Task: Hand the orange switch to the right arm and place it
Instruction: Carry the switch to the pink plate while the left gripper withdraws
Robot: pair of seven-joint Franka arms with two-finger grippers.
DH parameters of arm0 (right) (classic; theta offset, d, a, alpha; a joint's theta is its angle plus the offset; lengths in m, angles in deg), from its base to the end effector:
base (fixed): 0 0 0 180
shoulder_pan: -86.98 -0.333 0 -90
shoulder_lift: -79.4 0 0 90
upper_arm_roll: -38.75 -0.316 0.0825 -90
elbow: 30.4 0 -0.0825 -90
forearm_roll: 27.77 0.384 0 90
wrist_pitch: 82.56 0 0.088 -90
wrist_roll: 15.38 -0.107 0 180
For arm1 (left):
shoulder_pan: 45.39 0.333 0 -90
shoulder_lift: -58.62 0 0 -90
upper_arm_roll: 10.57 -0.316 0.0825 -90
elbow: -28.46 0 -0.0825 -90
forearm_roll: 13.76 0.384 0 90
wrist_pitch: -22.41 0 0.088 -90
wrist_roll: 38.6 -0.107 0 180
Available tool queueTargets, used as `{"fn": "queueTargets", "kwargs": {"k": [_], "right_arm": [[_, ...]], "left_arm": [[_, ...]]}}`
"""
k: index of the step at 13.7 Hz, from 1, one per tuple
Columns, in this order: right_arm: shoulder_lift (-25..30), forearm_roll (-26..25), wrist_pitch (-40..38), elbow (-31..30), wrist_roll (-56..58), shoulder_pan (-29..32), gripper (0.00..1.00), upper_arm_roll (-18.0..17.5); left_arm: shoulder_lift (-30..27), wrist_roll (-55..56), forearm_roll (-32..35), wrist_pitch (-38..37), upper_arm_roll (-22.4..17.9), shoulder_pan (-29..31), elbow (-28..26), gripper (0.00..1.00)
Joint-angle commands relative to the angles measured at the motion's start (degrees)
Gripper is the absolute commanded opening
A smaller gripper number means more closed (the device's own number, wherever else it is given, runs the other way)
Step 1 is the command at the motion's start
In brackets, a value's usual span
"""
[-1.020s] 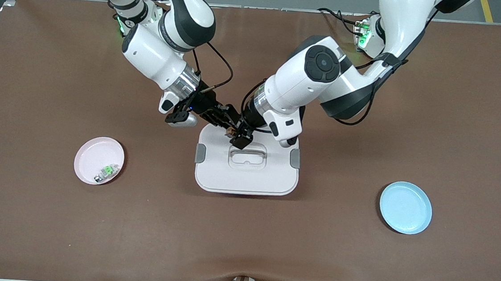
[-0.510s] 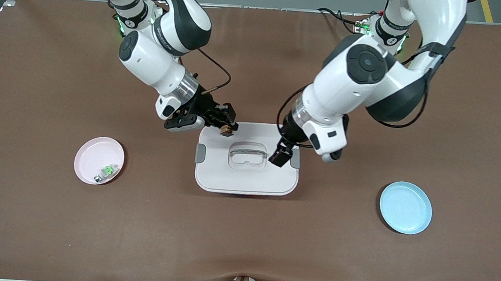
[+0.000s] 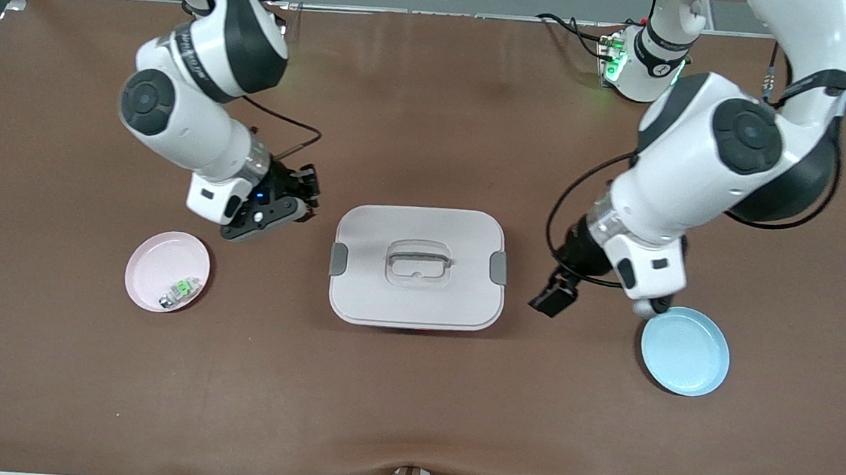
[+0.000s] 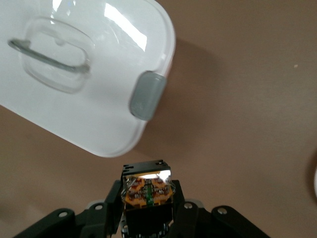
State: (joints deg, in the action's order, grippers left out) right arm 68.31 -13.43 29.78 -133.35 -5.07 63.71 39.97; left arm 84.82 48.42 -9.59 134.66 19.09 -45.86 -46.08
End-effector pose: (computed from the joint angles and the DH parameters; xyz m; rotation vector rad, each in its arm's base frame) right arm 0.5606 0.2453 0.4384 -2.8400 -0.6742 0.0766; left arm 0.6471 -0.2811 0.5342 2.4653 1.4238 0.0182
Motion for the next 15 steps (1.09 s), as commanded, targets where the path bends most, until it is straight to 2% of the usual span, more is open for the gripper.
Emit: {"fn": "queueTargets", "kwargs": {"k": [1, 5, 9, 11, 15], "right_arm": [[1.60, -4.48, -3.17, -0.31, 11.62, 4.97, 0.00, -0.87], [1.61, -9.85, -4.15, -0.49, 35.95, 11.38, 0.00, -0.95], [1.43, -10.30, 0.76, -3.73, 53.99, 18.24, 0.00, -0.87], [1.69, -10.30, 5.76, -7.42, 60.51, 20.97, 0.00, -0.87], [1.43, -10.30, 21.75, -17.34, 69.05, 24.05, 0.00, -0.87]], "left_arm": [[-2.37, -9.88, 1.37, -4.30, 0.05, 4.58, -0.86, 1.00], [-3.52, -26.43, 1.98, -8.71, 0.14, 12.22, -0.95, 1.00], [-4.48, -40.31, 2.60, -9.42, 0.05, 19.17, -0.95, 1.00], [-5.45, -46.11, 2.60, -9.77, 0.14, 22.86, -1.04, 1.00], [-7.03, -63.52, 2.69, -14.23, 0.05, 28.32, -0.95, 1.00]]}}
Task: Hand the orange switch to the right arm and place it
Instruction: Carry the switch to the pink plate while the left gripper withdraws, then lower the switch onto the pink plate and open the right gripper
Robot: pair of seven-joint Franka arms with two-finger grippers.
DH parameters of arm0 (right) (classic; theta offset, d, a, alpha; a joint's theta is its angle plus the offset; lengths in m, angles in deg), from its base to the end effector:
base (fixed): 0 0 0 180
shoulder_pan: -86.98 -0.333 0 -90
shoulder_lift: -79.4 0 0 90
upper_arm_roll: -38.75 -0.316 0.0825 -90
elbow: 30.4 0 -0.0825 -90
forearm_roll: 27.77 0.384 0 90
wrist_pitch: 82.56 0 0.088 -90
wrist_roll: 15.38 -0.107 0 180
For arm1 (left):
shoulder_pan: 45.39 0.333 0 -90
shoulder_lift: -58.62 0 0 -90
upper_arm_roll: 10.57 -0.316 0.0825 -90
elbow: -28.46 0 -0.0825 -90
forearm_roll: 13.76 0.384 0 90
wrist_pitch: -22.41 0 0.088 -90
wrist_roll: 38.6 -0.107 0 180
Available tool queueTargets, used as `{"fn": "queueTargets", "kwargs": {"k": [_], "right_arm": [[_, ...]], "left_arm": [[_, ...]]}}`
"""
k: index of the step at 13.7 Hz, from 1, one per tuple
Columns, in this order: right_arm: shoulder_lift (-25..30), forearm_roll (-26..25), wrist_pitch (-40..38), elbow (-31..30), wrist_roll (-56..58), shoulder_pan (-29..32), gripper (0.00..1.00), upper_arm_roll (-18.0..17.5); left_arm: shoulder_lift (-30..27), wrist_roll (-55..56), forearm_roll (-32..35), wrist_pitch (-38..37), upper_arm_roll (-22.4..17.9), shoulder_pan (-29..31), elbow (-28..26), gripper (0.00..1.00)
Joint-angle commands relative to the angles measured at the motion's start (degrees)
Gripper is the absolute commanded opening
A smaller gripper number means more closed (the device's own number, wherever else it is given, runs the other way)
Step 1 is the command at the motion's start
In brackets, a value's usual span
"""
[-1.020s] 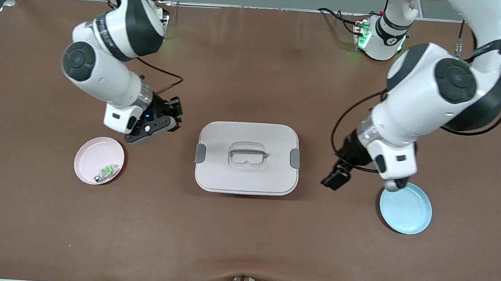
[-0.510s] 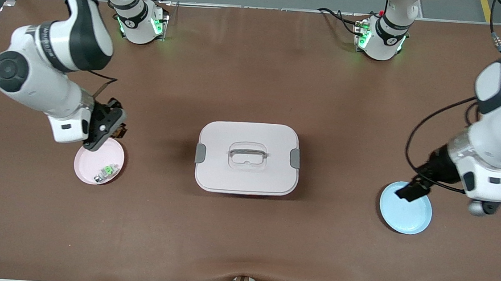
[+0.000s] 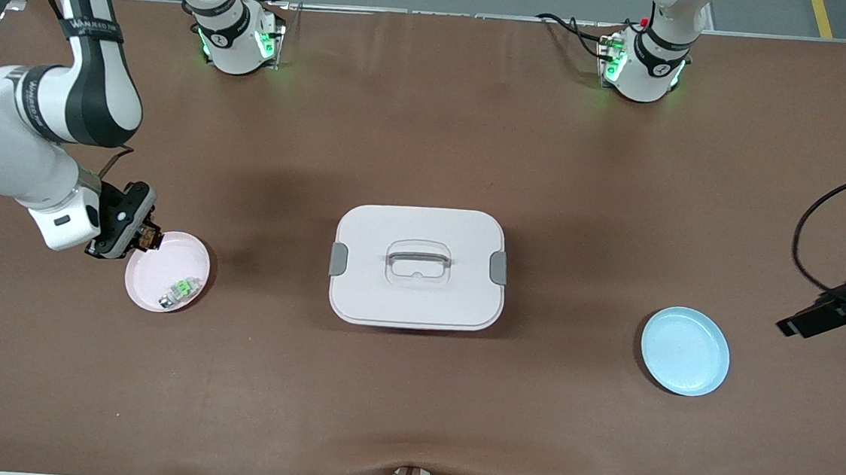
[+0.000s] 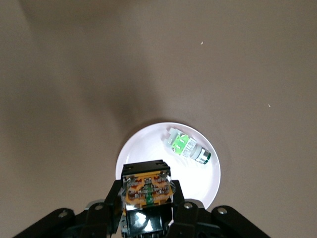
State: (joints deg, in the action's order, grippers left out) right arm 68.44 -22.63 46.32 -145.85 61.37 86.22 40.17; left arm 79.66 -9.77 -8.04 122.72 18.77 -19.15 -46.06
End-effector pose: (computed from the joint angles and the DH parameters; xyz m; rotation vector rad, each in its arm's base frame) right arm 0.5917 -0.0039 0.3630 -2.5041 -1.8523 -0.1172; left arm 0.6684 0.0343 0.5684 2.9438 0.7166 0.1554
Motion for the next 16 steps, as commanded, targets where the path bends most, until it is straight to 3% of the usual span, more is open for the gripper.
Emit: {"fn": "queueTargets", "kwargs": {"k": [1, 4, 10, 13, 16], "right_arm": [[1.30, -1.10, 8.81, -7.04, 3.57, 1.81, 0.00, -1.07], [0.25, -1.10, 19.97, -12.67, 7.17, 3.13, 0.00, -1.15], [-3.70, -1.02, 30.63, -16.64, 12.27, 5.33, 0.00, -1.24], [-7.83, -0.75, 35.46, -17.08, 13.16, 6.21, 0.00, -1.33], [-10.12, -0.05, 35.48, -17.00, 12.99, 6.65, 0.00, -1.51]], "left_arm": [[-2.75, -7.10, 1.14, -3.01, 0.20, 1.79, -0.97, 1.00], [-5.48, -11.05, 1.05, -6.33, -0.16, 3.11, -0.97, 1.00], [-12.32, -16.16, 0.17, -12.86, -0.50, 2.24, -1.58, 1.00], [-16.72, -17.22, 0.08, -13.38, -8.92, -7.40, -5.88, 1.00], [-20.85, -19.42, -1.57, -13.57, -14.37, -13.03, -10.80, 1.00]]}}
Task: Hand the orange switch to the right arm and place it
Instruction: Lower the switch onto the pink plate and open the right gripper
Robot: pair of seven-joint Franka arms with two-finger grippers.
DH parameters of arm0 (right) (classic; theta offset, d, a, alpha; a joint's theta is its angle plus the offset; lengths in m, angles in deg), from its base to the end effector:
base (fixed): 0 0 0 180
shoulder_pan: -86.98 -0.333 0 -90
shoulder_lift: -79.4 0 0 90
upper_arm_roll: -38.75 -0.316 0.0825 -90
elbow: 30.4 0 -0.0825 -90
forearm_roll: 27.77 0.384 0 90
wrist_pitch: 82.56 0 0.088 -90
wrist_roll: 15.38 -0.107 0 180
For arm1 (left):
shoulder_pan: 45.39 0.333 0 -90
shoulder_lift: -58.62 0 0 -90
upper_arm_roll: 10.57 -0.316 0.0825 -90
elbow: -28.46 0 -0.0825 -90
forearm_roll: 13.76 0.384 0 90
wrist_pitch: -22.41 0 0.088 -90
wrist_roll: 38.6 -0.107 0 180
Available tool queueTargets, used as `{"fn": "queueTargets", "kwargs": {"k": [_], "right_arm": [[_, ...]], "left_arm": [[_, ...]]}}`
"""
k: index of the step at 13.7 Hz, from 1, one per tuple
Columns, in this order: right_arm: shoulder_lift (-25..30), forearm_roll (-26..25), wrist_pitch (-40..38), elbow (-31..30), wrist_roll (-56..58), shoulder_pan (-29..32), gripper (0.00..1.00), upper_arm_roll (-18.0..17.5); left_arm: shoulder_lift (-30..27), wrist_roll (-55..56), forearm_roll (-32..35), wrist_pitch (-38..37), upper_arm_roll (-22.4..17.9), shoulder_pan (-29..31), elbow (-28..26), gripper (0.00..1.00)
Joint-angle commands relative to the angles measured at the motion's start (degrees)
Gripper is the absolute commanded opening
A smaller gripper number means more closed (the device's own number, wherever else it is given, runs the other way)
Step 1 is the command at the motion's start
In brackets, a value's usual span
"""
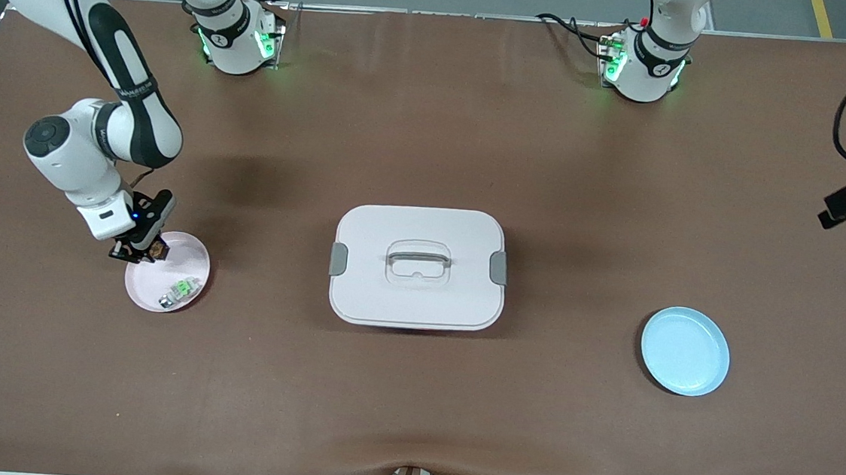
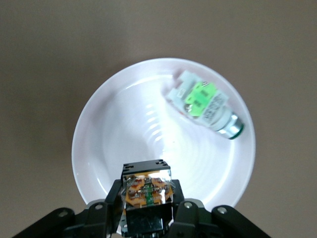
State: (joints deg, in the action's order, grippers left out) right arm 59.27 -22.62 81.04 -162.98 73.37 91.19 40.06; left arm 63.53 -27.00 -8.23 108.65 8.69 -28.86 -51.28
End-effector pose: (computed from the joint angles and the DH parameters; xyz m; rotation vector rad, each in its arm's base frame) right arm 0.5390 -0.0572 0.2094 2.3312 1.9064 0.2240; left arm 0.5735 -0.0067 0.6570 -3.0672 -0.2526 -0.0625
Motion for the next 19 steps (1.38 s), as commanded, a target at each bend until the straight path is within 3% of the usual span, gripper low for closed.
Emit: {"fn": "queueTargets", "kwargs": {"k": [1, 2, 5, 12, 19], "right_arm": [[-1.48, -0.06, 0.85, 0.14, 0.99, 1.67, 0.00, -1.48], [-1.84, 0.12, 0.85, 0.14, 0.90, 1.67, 0.00, -1.57], [-2.89, 1.61, 0.85, 0.22, 0.90, 1.59, 0.00, -2.18], [-5.00, 3.11, 0.85, 1.89, 0.81, 1.76, 0.00, -3.06], [-6.50, 3.11, 0.76, 3.47, 0.90, 1.85, 0.00, -4.29]], "left_arm": [[-5.87, -2.28, -3.31, 0.59, -8.66, -6.83, -6.99, 1.00], [-6.40, -2.81, -4.72, 0.59, -12.27, -9.82, -7.97, 1.00], [-7.81, -3.78, -4.91, 0.59, -13.71, -11.78, -9.29, 1.00], [-7.63, -3.87, -5.00, 1.56, -12.93, -11.70, -9.29, 1.00], [-10.27, -4.04, -4.64, 1.56, -9.06, -11.17, -12.46, 1.00]]}}
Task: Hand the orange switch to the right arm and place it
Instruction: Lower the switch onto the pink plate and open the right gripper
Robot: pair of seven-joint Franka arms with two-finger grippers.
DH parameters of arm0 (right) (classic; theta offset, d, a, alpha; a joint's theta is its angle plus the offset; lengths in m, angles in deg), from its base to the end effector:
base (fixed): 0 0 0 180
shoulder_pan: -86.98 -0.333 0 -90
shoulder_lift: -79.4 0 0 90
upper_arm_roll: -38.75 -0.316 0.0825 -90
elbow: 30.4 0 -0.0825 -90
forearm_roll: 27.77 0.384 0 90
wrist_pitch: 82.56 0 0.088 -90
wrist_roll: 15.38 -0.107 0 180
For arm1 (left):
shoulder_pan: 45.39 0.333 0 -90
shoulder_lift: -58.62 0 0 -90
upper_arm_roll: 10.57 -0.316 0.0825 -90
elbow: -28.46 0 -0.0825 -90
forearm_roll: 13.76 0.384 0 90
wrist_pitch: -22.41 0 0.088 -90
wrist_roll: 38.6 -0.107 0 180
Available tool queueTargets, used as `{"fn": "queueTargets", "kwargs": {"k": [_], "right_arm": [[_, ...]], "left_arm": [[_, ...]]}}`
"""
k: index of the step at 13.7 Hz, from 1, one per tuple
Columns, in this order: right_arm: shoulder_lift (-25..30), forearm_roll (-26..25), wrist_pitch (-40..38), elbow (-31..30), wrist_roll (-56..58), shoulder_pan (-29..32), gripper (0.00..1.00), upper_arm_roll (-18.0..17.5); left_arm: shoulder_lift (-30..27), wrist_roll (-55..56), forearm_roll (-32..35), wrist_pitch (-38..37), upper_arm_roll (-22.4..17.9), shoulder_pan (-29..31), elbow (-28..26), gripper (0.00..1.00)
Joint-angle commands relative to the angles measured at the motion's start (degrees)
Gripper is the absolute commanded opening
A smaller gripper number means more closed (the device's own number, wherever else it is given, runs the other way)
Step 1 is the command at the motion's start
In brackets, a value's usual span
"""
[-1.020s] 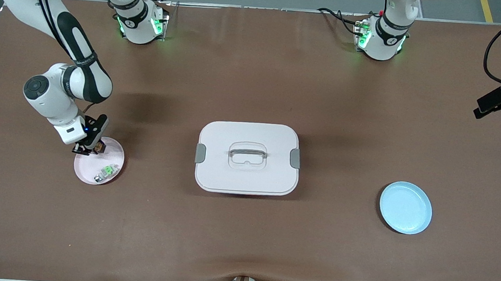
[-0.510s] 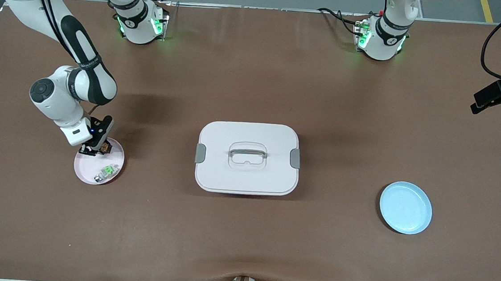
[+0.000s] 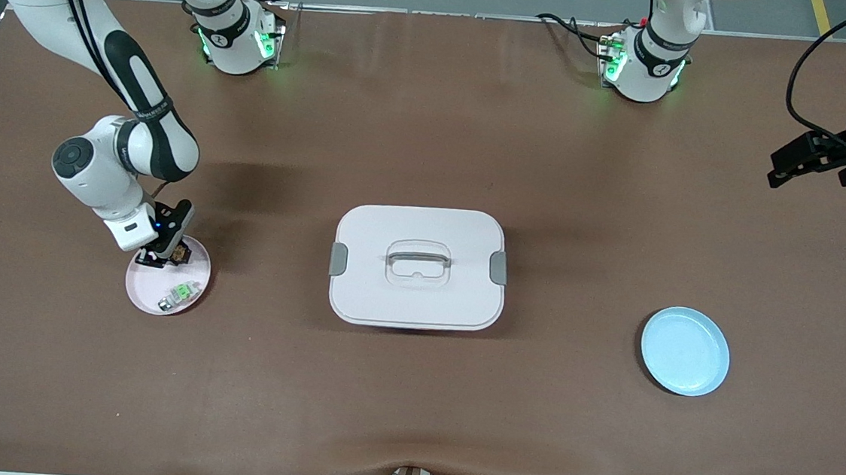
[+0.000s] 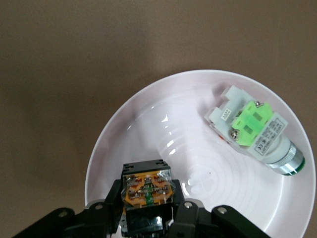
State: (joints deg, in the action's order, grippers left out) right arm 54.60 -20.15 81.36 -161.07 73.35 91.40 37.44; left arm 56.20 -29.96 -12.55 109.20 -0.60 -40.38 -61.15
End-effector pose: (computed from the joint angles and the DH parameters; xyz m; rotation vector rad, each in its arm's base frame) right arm 0.5431 -0.0365 0.1770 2.3787 1.9363 0.2182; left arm 0.5340 -0.0462 0.6455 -3.1108 -0.1019 0.0065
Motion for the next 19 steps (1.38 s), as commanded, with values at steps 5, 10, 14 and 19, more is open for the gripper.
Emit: {"fn": "queueTargets", "kwargs": {"k": [5, 10, 14, 19], "right_arm": [[-1.83, 0.99, 0.09, 2.17, 0.57, 1.73, 0.00, -1.67], [-2.09, 7.32, -0.27, 2.09, 0.92, 1.47, 1.00, -1.67], [-1.74, 7.32, -2.02, 2.35, 0.84, 1.47, 1.00, -1.76], [-0.07, 7.32, -10.62, 6.12, 0.66, 1.47, 1.00, -1.85]], "left_arm": [[-3.64, -3.80, -0.86, 1.01, -0.30, 0.79, -2.50, 1.00], [-3.81, -3.80, -0.86, 0.92, -0.39, 0.79, -2.50, 1.00], [-3.47, -3.80, -0.68, 1.27, -0.48, 0.79, -2.32, 1.00], [-3.03, -3.80, -0.77, 2.15, -0.57, 1.23, -2.59, 1.00]]}}
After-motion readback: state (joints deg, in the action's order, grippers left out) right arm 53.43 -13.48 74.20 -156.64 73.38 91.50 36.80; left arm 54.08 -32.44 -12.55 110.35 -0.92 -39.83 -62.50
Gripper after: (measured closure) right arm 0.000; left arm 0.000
